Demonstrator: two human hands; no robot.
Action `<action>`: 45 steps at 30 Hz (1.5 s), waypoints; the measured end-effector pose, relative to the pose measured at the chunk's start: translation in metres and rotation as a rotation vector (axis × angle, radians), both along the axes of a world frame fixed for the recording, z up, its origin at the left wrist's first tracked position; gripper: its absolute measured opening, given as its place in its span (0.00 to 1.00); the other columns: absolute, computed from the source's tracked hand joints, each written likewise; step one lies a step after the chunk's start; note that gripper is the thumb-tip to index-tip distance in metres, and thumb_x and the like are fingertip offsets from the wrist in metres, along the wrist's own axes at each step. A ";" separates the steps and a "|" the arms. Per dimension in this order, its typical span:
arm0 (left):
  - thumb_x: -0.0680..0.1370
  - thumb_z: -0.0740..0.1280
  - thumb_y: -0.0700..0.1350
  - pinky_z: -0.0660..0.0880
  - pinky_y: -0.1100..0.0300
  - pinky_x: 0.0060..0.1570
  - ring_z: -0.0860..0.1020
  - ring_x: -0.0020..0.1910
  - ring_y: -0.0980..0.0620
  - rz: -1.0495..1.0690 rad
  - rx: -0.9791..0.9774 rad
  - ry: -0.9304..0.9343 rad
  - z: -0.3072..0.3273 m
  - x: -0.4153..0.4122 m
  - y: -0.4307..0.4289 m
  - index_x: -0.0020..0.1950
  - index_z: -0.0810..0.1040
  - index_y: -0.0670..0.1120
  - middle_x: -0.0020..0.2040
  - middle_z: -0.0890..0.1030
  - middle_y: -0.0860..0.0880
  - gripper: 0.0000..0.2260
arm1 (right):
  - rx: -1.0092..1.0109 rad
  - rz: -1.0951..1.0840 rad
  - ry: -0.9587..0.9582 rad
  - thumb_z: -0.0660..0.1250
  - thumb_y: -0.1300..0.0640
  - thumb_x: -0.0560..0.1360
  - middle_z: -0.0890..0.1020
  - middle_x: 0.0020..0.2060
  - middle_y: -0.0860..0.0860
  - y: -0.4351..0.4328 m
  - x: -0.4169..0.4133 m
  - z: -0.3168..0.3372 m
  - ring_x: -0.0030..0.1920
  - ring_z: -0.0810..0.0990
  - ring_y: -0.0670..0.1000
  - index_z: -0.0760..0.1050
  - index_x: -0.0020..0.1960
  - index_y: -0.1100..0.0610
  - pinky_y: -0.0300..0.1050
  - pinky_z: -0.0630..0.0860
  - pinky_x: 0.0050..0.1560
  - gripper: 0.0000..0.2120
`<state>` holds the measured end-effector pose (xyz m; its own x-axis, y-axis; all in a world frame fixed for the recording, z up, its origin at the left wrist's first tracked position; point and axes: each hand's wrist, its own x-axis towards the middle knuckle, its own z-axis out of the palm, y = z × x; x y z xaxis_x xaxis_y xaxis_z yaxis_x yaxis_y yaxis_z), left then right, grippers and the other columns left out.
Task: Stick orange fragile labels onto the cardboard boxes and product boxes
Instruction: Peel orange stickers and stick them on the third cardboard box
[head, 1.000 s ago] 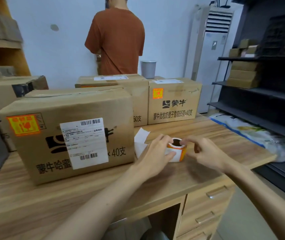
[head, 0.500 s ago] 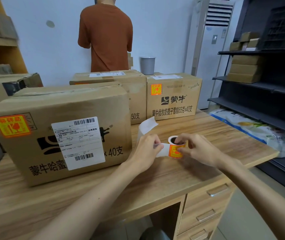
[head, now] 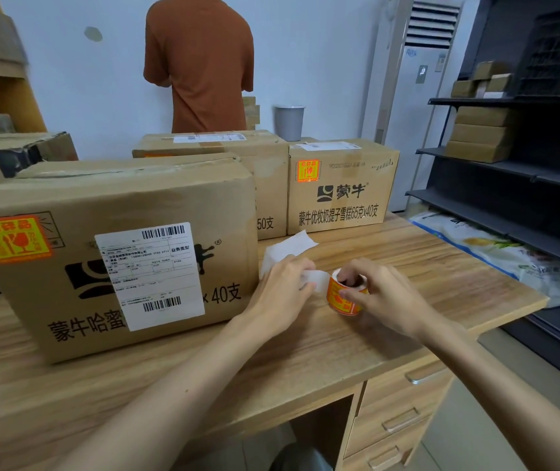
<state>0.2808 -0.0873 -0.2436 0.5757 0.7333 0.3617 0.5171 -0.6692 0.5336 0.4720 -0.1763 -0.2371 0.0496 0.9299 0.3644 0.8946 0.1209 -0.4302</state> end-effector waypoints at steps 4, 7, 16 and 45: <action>0.81 0.67 0.40 0.75 0.51 0.57 0.76 0.49 0.51 -0.110 0.015 0.022 0.000 0.003 -0.001 0.73 0.72 0.52 0.70 0.73 0.54 0.21 | 0.014 0.071 0.010 0.73 0.55 0.75 0.77 0.45 0.42 0.000 0.001 0.001 0.44 0.75 0.40 0.74 0.46 0.42 0.47 0.72 0.44 0.10; 0.81 0.67 0.38 0.74 0.56 0.50 0.74 0.39 0.58 -0.166 0.023 -0.004 0.001 0.004 -0.001 0.73 0.73 0.51 0.69 0.73 0.55 0.21 | 0.024 0.135 0.036 0.72 0.56 0.76 0.76 0.48 0.42 0.000 0.004 0.001 0.45 0.75 0.41 0.78 0.49 0.43 0.42 0.70 0.42 0.08; 0.82 0.67 0.41 0.79 0.49 0.27 0.78 0.42 0.49 -0.203 -0.071 -0.032 -0.001 -0.004 -0.001 0.52 0.79 0.45 0.50 0.74 0.49 0.02 | 0.041 0.181 0.115 0.74 0.56 0.74 0.75 0.52 0.44 -0.002 0.007 -0.002 0.38 0.71 0.46 0.80 0.51 0.45 0.43 0.67 0.39 0.08; 0.83 0.64 0.42 0.76 0.53 0.23 0.78 0.35 0.46 -0.368 -0.234 -0.031 0.013 -0.020 -0.020 0.54 0.85 0.47 0.49 0.75 0.46 0.09 | 0.172 -0.127 -0.047 0.62 0.34 0.74 0.78 0.42 0.40 -0.032 -0.033 -0.011 0.34 0.73 0.42 0.82 0.45 0.47 0.48 0.74 0.34 0.18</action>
<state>0.2607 -0.1072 -0.2302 0.8052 0.5460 0.2313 0.2484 -0.6647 0.7046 0.4394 -0.2081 -0.2477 0.1416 0.8410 0.5222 0.9260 0.0739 -0.3702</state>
